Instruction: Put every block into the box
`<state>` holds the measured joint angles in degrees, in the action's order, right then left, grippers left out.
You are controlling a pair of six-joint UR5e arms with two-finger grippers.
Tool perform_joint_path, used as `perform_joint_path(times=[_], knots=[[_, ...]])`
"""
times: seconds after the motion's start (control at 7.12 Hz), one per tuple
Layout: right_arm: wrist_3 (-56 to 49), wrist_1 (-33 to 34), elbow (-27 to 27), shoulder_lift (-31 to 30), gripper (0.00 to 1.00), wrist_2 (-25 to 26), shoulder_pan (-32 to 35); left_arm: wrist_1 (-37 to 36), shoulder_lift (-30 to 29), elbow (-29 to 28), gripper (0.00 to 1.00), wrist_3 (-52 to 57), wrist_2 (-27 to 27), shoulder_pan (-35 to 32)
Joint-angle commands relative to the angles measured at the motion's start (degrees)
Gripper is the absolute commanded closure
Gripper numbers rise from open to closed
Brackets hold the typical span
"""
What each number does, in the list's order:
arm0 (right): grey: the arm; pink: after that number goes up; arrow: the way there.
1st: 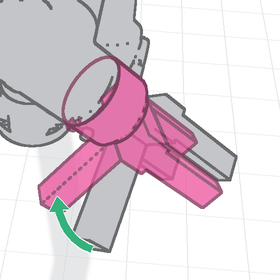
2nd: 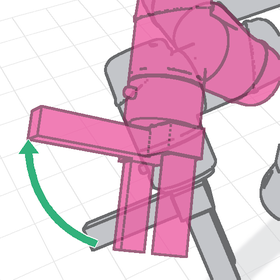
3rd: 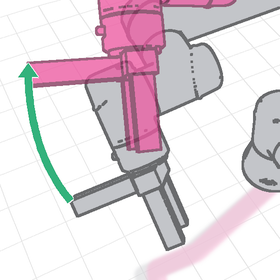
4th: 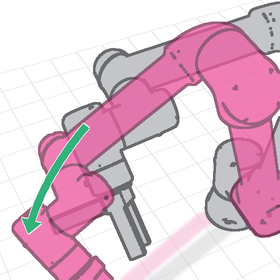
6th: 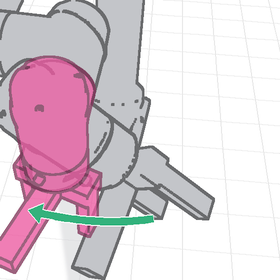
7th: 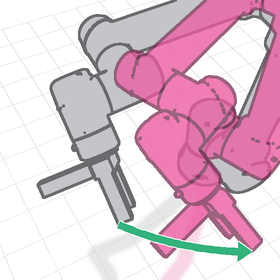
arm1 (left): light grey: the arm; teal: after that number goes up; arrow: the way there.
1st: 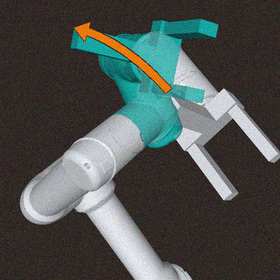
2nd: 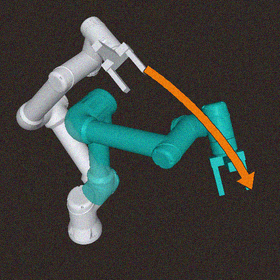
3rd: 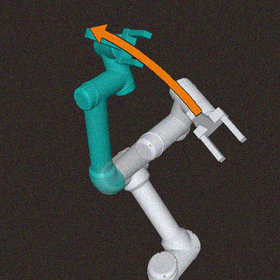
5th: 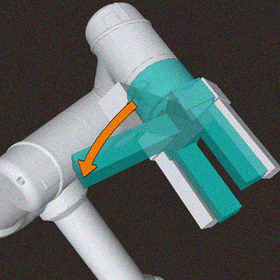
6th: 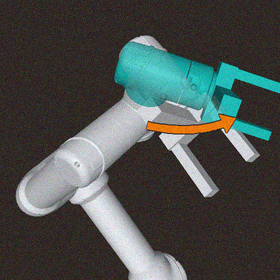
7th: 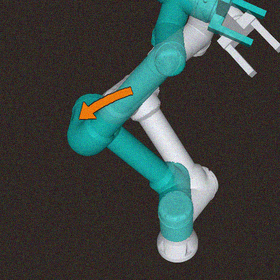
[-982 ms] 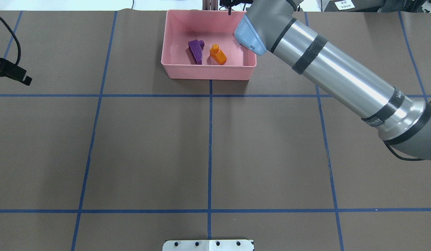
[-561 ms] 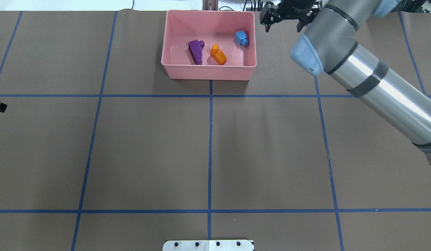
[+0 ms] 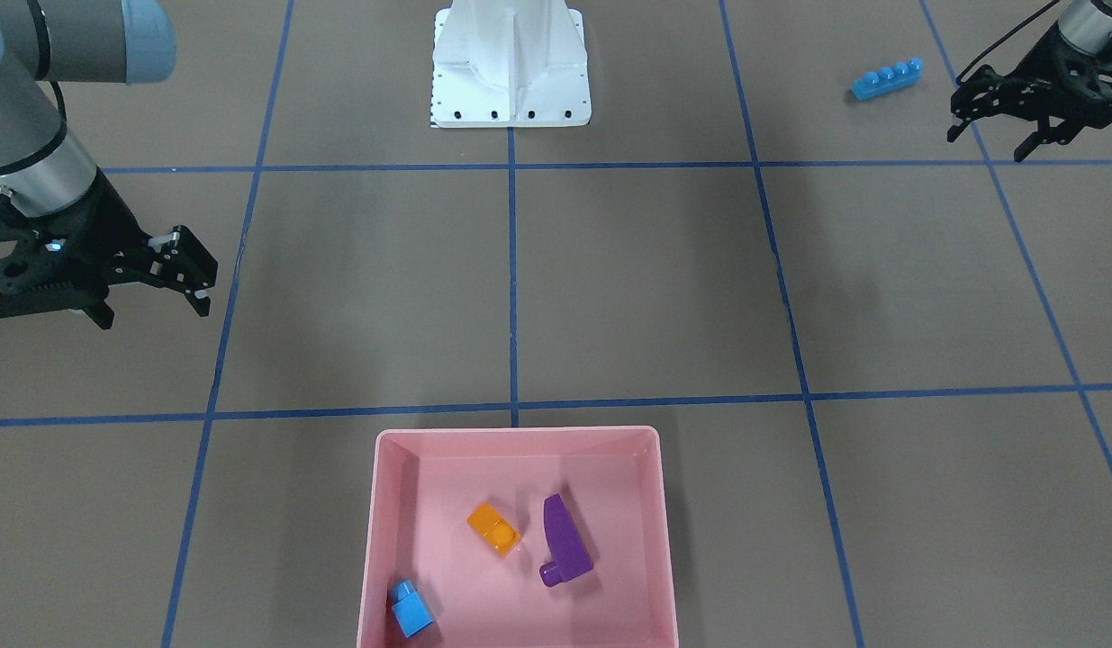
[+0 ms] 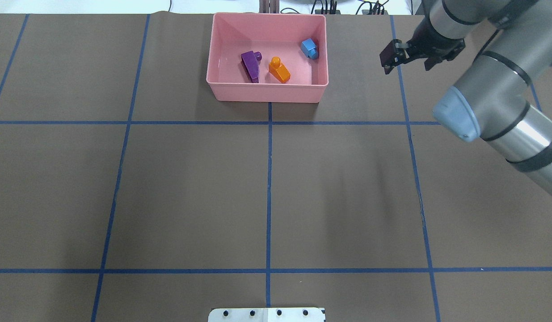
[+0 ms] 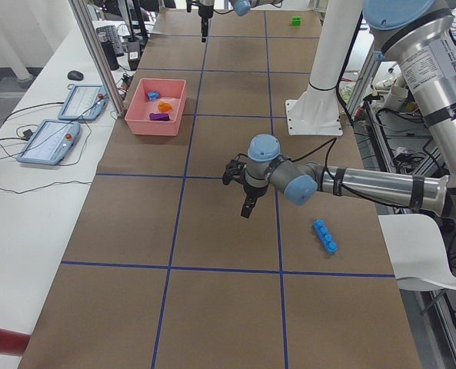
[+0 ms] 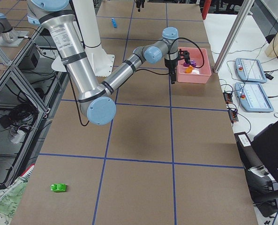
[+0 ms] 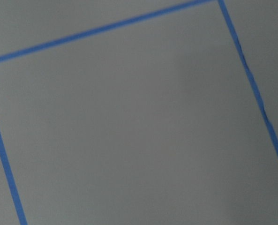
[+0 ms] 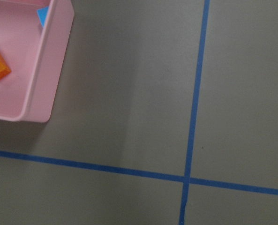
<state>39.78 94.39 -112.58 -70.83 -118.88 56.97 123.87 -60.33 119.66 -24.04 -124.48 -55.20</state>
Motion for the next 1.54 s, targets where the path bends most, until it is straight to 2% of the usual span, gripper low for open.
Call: perform_joint_path(times=[0.0, 0.14, 0.42, 0.7, 0.98, 1.12, 1.4], knots=[[-4.0, -0.1, -10.0, -11.8, 0.00, 0.0, 0.7, 6.9, 6.4, 0.0, 0.00, -0.7, 6.3, 12.2], [-6.9, -0.2, -12.8, -16.8, 0.00, 0.0, 2.2, 10.3, 9.9, 0.0, 0.00, -0.7, 8.4, 17.0], [-14.7, -0.7, -15.7, -25.8, 0.00, -4.6, 7.6, 14.7, 15.4, 0.0, 0.00, -0.7, 8.7, 23.0], [-20.6, -0.8, -15.9, -31.4, 0.00, -6.5, 11.6, 14.7, 15.5, -0.1, 0.00, -3.7, 11.6, 31.0], [-22.5, -0.8, -15.8, -33.0, 0.00, -6.6, 13.5, 14.5, 15.5, -0.2, 0.00, -16.2, 22.6, 49.1], [-22.6, -0.8, -15.7, -32.9, 0.00, -6.6, 13.6, 14.4, 15.5, -0.2, 0.00, -18.0, 25.2, 53.6], [-22.6, -0.8, -15.5, -32.9, 0.00, -6.6, 13.6, 14.0, 15.6, -0.4, 0.00, -20.2, 26.6, 58.3]])
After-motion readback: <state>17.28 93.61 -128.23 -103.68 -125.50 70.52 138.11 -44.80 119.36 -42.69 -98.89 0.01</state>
